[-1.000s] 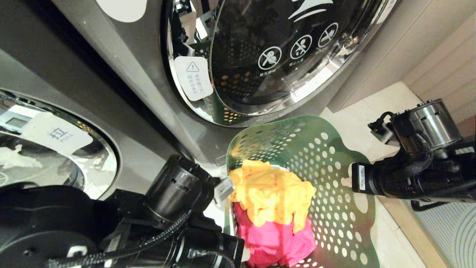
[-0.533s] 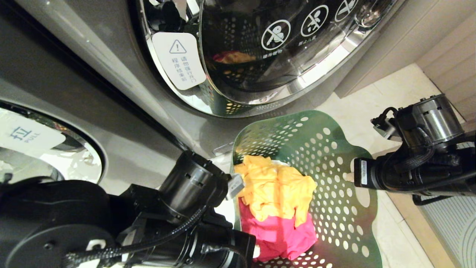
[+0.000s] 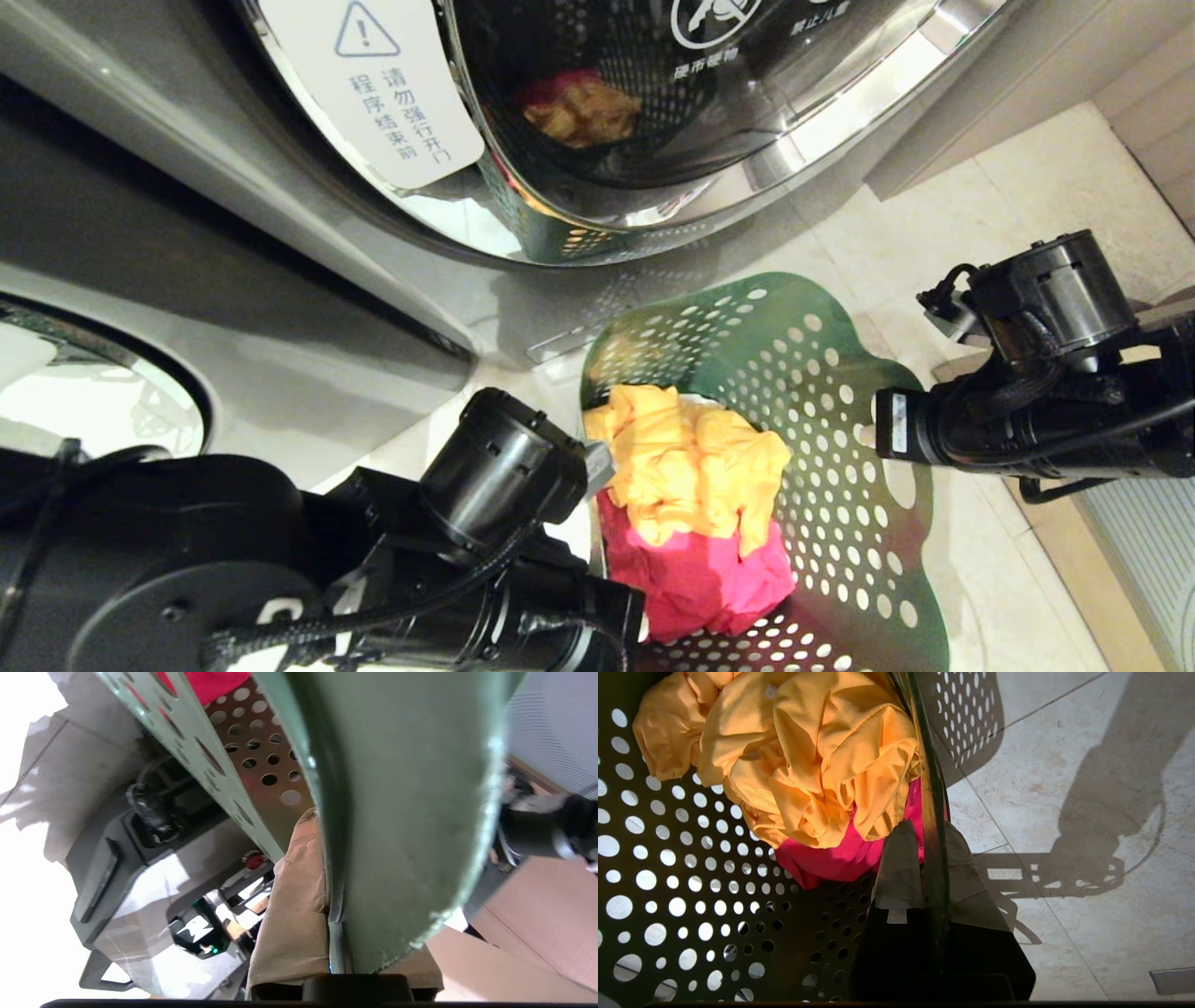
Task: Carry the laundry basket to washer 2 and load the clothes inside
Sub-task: Pick up the clothes basket and put it beside the washing machine
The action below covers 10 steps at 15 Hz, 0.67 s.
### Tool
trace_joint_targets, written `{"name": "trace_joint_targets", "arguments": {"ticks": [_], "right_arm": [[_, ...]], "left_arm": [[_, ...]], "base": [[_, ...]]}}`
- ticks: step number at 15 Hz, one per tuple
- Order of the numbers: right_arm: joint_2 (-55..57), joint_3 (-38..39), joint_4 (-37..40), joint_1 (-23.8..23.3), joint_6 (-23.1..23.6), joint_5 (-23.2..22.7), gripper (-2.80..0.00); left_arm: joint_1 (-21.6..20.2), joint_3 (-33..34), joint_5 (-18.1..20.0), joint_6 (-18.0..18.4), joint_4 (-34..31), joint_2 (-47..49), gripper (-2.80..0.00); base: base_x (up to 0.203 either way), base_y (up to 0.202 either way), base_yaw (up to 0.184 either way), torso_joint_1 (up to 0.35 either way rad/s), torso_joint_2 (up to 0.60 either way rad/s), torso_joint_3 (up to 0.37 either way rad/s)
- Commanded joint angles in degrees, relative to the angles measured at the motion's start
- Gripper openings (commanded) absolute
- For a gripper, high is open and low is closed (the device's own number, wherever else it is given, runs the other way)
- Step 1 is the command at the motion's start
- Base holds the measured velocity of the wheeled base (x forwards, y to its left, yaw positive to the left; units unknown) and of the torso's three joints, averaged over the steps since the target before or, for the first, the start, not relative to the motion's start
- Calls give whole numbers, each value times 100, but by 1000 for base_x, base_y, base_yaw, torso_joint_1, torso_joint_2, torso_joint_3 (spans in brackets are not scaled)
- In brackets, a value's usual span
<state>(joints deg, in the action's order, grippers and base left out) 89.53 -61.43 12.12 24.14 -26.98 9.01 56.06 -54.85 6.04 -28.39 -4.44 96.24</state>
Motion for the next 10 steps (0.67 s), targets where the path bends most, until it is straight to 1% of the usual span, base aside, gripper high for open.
{"name": "trace_joint_targets", "arguments": {"ticks": [1, 3, 5, 8, 10], "right_arm": [[154, -7, 7, 3, -19, 4, -280], [315, -92, -60, -9, -14, 4, -280], [509, -337, -77, -17, -11, 4, -280], [686, -552, -78, -23, 107, 4, -280], [808, -649, -78, -32, 141, 4, -280]], "left_arm": [[-26, 9, -68, -20, 13, 162, -280], [-72, -6, -388, -28, 43, 359, -280], [-148, -87, -746, -36, 48, 562, -280], [-199, -81, -841, -52, 332, 617, -280], [-276, -84, -1002, -36, 587, 739, -280]], "base": [[0, 0, 0, -1, 6, -116], [0, 0, 0, -2, 1, -59], [0, 0, 0, 0, 0, 0], [0, 0, 0, 0, 0, 0], [0, 0, 0, 0, 0, 0]]}}
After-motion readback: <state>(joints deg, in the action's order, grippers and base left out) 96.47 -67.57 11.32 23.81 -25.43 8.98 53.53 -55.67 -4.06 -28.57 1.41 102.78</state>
